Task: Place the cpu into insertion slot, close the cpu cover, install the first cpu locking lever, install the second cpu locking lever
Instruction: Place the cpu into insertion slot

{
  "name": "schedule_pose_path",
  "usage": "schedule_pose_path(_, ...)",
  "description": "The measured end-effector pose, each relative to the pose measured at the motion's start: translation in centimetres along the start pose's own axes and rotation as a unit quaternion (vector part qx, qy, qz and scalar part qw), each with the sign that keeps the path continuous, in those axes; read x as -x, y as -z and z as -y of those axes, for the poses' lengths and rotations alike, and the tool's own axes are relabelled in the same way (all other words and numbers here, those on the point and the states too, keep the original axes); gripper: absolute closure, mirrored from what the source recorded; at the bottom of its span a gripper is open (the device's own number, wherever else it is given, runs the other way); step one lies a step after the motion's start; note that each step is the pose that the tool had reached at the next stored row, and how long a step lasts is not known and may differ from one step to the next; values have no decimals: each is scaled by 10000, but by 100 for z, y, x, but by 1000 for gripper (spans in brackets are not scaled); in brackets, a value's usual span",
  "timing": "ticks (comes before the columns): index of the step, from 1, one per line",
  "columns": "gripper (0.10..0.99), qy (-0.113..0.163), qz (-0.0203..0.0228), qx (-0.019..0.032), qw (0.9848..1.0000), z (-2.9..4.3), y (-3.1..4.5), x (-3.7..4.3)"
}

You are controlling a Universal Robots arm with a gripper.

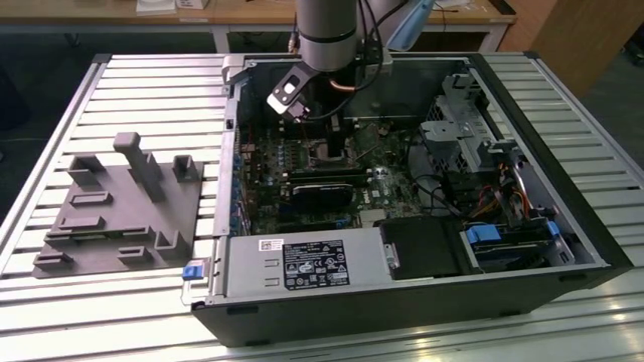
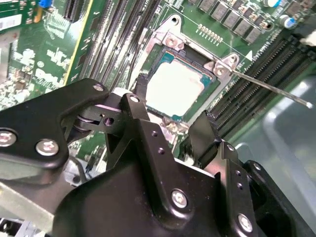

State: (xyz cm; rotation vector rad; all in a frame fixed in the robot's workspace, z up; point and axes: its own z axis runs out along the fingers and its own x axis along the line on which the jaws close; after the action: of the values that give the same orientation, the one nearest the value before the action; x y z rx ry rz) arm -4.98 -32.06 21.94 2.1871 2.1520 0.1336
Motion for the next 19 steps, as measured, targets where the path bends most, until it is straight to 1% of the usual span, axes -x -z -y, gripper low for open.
schedule_pose_path(3, 471, 0, 0, 0, 10000, -7, 61, -1)
schedule_pose_path(9, 471, 0, -1, 0, 10000, -7, 62, -1)
schedule_pose_path(10, 482, 0, 0, 0, 10000, -7, 62, -1)
schedule_pose_path(11, 545, 0, 0, 0, 10000, -7, 62, -1)
schedule_pose_path(12, 545, 0, 0, 0, 10000, -7, 62, -1)
schedule_pose_path(13, 608, 0, 0, 0, 10000, -7, 62, -1)
schedule_pose_path(14, 608, 0, 0, 0, 10000, -7, 62, -1)
schedule_pose_path(17, 784, 0, -1, 0, 10000, -7, 62, -1)
schedule_pose_path(18, 784, 0, 0, 0, 10000, -7, 63, -1)
schedule_pose_path(19, 843, 0, -1, 0, 10000, -7, 63, -1)
